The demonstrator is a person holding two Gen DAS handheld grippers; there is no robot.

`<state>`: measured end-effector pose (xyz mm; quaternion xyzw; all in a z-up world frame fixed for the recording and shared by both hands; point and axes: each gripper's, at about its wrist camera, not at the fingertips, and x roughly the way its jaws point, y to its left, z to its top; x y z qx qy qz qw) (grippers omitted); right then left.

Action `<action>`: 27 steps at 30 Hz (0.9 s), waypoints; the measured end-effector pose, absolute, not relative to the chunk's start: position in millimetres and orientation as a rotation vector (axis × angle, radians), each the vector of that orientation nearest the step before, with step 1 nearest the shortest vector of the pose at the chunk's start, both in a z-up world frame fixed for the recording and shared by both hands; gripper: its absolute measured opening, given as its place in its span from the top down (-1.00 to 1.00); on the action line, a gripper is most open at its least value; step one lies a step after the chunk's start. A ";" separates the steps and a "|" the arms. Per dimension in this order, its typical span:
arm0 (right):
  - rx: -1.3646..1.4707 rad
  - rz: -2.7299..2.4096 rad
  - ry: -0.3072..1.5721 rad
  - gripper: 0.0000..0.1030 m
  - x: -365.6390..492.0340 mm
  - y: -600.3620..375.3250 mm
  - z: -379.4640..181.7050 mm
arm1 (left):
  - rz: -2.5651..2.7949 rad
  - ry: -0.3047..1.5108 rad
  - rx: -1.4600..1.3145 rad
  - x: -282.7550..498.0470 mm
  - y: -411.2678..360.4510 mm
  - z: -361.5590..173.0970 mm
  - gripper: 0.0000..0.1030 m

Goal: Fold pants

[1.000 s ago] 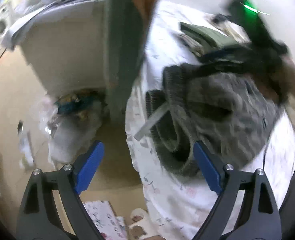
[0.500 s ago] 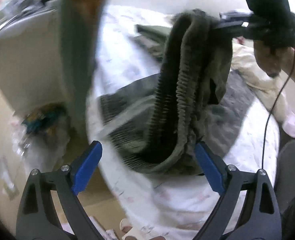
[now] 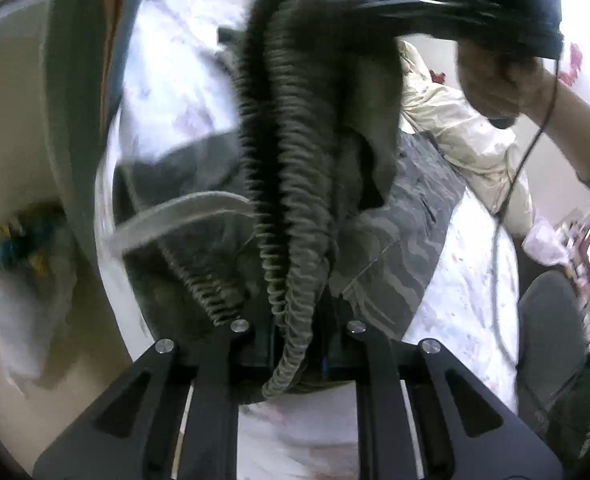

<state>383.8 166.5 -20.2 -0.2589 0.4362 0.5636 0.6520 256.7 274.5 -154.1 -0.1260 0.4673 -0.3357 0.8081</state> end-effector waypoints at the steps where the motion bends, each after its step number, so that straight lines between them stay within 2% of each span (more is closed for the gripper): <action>1: -0.612 1.273 0.991 0.74 386.9 179.6 -33.8 | -0.709 1.014 -0.308 254.9 278.4 -158.6 0.77; 5: -0.731 1.243 0.978 0.78 394.4 217.5 -83.8 | -0.656 1.037 -0.459 249.6 293.6 -176.9 0.76; 7: -0.759 1.225 1.018 0.79 400.1 231.2 -113.1 | -0.616 1.046 -0.477 249.5 294.7 -181.3 0.70; 8: -0.783 1.202 1.022 0.79 401.9 236.4 -128.7 | -0.590 1.052 -0.495 249.6 296.7 -183.0 0.60; 10: -0.773 1.155 1.054 0.76 406.4 240.2 -149.7 | -0.569 1.081 -0.549 251.9 302.6 -185.8 0.57; 11: -0.791 1.135 1.045 0.69 404.7 242.0 -156.1 | -0.569 1.097 -0.566 253.3 304.7 -187.0 0.56; 14: -0.736 1.087 1.032 0.25 408.5 236.6 -139.3 | -0.554 1.132 -0.526 251.4 302.1 -178.9 0.54; 15: -0.692 1.074 1.020 0.08 411.0 227.3 -123.4 | -0.535 1.135 -0.494 251.6 300.2 -175.3 0.46; 16: -0.648 1.070 0.981 0.07 412.0 214.0 -104.9 | -0.518 1.132 -0.459 249.7 299.5 -168.8 0.36; 17: -0.619 1.056 0.939 0.07 411.9 199.6 -88.6 | -0.484 1.125 -0.406 245.2 299.6 -163.7 0.14; 18: -0.602 1.005 0.906 0.08 412.9 182.2 -75.5 | -0.443 1.115 -0.358 240.2 300.9 -157.1 0.04; 20: -0.519 0.930 0.930 0.25 415.6 146.4 -60.1 | -0.385 1.084 -0.280 232.4 304.3 -147.2 0.04; 21: -0.475 0.909 0.952 0.46 414.1 129.5 -57.5 | -0.334 1.061 -0.255 230.1 308.2 -142.6 0.09; 22: -0.443 0.876 0.975 0.53 410.4 112.5 -58.7 | -0.288 1.028 -0.236 228.2 311.0 -135.8 0.10; 24: -0.419 0.832 0.994 0.55 396.1 86.0 -71.5 | -0.261 0.948 -0.192 228.1 304.8 -119.5 0.35; 27: -0.386 0.738 1.084 0.59 397.3 76.9 -117.7 | -0.298 0.917 -0.144 244.8 272.9 -106.0 0.44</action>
